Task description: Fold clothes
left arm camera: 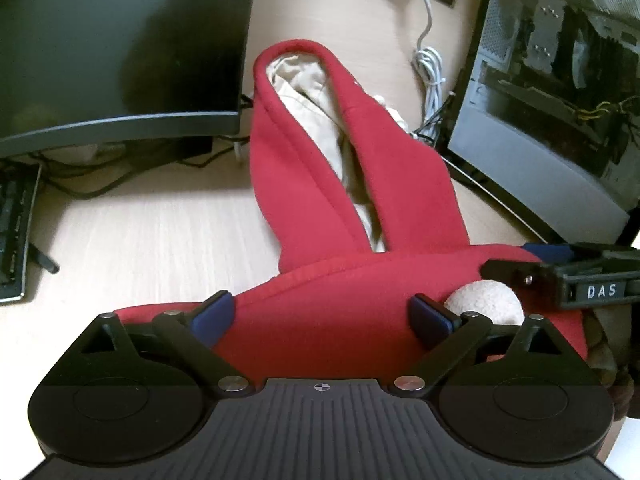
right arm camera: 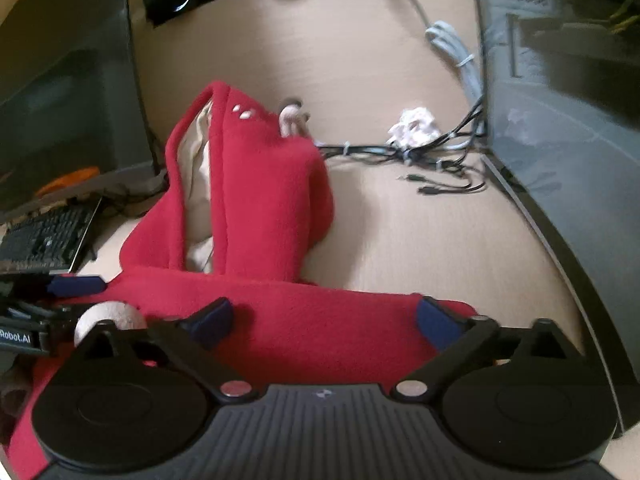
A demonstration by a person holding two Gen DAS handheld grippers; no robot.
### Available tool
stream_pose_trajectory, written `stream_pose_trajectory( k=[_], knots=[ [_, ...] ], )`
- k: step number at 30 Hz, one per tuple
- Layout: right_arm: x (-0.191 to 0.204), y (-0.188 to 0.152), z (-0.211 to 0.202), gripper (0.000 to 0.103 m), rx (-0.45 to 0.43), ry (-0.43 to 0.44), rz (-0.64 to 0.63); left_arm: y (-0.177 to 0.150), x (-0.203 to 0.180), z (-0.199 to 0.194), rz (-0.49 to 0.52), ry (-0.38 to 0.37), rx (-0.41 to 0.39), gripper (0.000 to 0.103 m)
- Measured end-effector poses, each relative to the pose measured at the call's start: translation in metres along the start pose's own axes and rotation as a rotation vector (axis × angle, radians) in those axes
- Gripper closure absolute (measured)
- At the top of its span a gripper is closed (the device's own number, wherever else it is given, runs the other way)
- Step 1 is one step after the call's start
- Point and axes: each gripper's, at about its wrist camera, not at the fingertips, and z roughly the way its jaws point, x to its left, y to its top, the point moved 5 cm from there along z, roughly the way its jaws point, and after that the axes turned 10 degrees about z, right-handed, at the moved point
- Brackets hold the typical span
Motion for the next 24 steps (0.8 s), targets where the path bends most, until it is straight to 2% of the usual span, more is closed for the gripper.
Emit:
stream_pose_trajectory(
  k=[7,12,17,20,22,24],
  knots=[
    [0.0,-0.005,0.003,0.0,0.054,0.007,0.006,-0.001,0.0,-0.002,0.0,-0.003,0.001,0.004],
    [0.004,-0.002,0.009,0.0,0.123,-0.008,-0.028,-0.002,0.002,-0.002,-0.013,-0.016,-0.001,0.004],
    [0.01,-0.004,0.009,0.0,0.111,-0.039,-0.071,-0.002,0.002,-0.002,-0.023,-0.024,-0.002,0.003],
    [0.027,0.006,0.004,0.0,0.121,-0.066,-0.146,-0.002,0.003,-0.003,-0.029,-0.025,-0.005,0.003],
    [0.045,0.024,-0.007,0.0,0.053,-0.027,-0.215,-0.002,0.003,-0.003,-0.034,-0.027,-0.008,0.003],
    [0.064,0.052,-0.003,0.0,-0.037,-0.053,-0.297,-0.002,0.003,-0.003,-0.035,-0.026,-0.01,0.003]
  ],
)
